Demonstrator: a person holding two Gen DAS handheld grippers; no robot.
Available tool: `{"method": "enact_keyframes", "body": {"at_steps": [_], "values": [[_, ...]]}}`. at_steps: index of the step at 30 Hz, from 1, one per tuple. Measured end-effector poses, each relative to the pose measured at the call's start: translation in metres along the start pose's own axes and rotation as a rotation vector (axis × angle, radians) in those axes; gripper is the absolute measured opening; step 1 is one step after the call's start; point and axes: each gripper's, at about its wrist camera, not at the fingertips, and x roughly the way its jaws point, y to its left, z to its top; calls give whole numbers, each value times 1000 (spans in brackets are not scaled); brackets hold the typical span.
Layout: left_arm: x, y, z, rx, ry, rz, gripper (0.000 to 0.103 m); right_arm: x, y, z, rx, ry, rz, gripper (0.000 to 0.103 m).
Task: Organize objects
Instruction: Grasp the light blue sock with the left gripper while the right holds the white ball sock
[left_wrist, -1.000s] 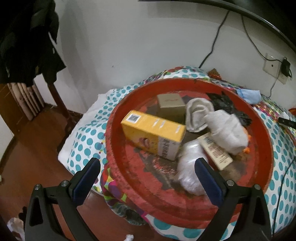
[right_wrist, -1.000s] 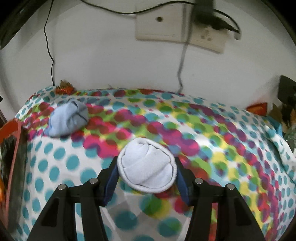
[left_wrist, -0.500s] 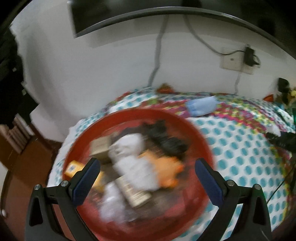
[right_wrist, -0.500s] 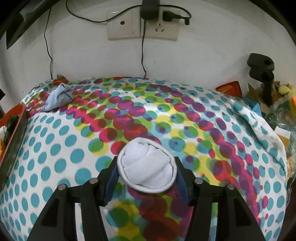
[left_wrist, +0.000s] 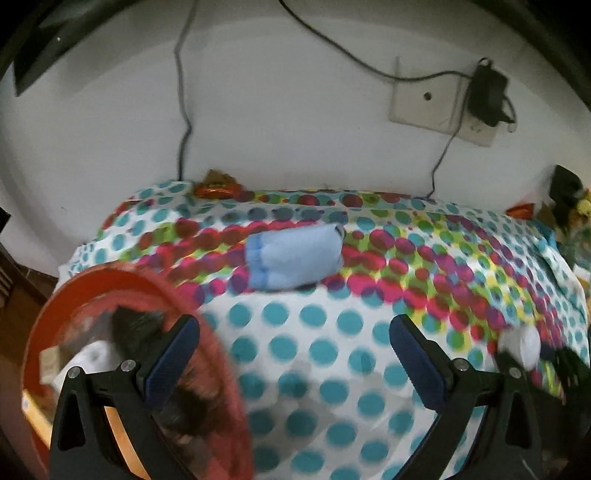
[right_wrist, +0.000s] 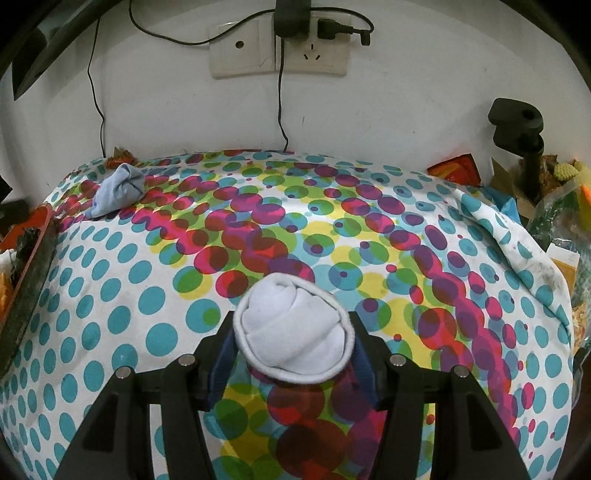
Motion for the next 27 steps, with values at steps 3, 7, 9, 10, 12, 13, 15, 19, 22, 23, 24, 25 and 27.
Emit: {"method": "enact_keyframes", "body": {"at_steps": [3,7,9,10,12,13,15,19,22,23,24,25,27], "values": [[25,-9,13,1,38,-23,102,0,0,0,10,0,11,58],[55,-11,29,-32,60,-10,102,1,-1,-1,19,1,24,58],[65,-7,36,-76,73,-5,102,1,-1,-1,18,2,24,58],[70,-4,40,-96,75,4,102,1,-2,-1,19,2,25,58],[79,2,46,-126,82,18,102,2,-3,-1,25,3,32,58],[83,3,48,-128,91,17,102,2,-4,-1,29,4,38,59],[90,3,49,-115,100,30,101,2,-5,-2,33,5,44,59],[99,2,46,-100,110,32,83,2,-5,-1,34,6,44,59],[104,3,43,-109,129,4,60,2,-5,-1,34,6,44,59],[103,3,42,-114,124,5,58,2,-5,-1,34,6,44,59],[102,4,41,-119,114,1,53,2,-5,-1,33,6,42,59],[101,4,41,-119,108,-7,49,2,-5,-1,33,6,43,59],[98,4,39,-106,105,-12,42,3,-5,-1,33,7,42,59]]}}
